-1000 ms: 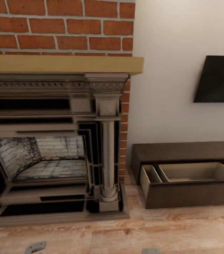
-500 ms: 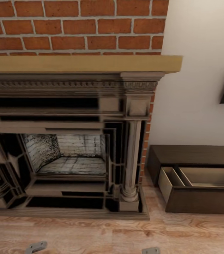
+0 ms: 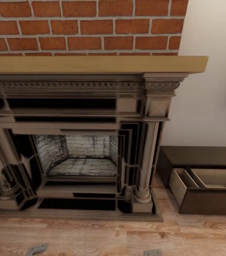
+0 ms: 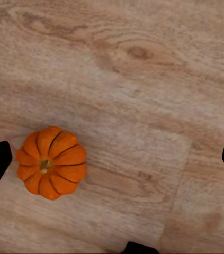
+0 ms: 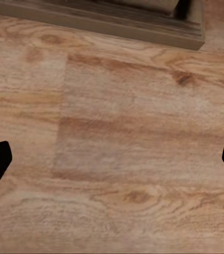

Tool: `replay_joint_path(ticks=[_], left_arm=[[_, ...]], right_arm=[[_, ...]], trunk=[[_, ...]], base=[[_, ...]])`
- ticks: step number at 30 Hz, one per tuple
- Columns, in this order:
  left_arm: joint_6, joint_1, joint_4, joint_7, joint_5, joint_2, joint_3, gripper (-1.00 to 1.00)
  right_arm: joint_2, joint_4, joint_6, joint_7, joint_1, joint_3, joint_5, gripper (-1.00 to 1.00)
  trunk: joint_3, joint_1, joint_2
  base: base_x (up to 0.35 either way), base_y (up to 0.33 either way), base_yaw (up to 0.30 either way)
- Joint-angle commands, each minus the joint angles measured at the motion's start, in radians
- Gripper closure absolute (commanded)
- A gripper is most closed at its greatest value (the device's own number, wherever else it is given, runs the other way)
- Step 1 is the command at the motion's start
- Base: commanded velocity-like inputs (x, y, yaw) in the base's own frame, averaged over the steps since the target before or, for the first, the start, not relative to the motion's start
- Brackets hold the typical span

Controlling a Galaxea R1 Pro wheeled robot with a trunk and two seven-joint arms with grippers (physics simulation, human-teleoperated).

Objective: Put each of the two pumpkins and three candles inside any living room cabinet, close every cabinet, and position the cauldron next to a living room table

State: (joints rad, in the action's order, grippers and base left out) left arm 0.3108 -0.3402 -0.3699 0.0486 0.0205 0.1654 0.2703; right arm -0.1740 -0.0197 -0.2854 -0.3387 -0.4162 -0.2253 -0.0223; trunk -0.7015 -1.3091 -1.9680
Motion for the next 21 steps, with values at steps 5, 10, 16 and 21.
replay_joint_path(ticks=[5, 10, 16, 21], left_arm=[[0.009, 0.0, -0.001, 0.005, 0.003, 0.0, 0.006, -1.0], [0.032, 0.0, -0.009, 0.006, 0.003, 0.003, 0.006, -1.0], [0.18, 0.0, -0.063, 0.005, 0.003, 0.005, 0.007, -1.0], [0.248, 0.0, -0.086, 0.004, 0.003, 0.003, 0.006, -1.0]], right_arm=[[0.0, -0.002, -0.003, -0.005, -0.001, -0.005, -0.002, -1.0], [0.0, -0.002, -0.003, -0.005, -0.001, -0.005, -0.002, -1.0], [0.0, -0.002, -0.003, -0.005, -0.001, -0.005, -0.002, -1.0], [0.0, -0.002, -0.003, -0.005, -0.001, -0.005, -0.002, -1.0]], trunk=[[-0.001, 0.0, -0.001], [-0.001, 0.0, -0.001], [-0.001, 0.0, -0.001], [-0.001, 0.0, -0.001]], base=[[0.011, 0.321, 0.0], [0.093, 0.306, 0.0], [0.108, 0.282, 0.0], [0.029, 0.098, 0.0]])
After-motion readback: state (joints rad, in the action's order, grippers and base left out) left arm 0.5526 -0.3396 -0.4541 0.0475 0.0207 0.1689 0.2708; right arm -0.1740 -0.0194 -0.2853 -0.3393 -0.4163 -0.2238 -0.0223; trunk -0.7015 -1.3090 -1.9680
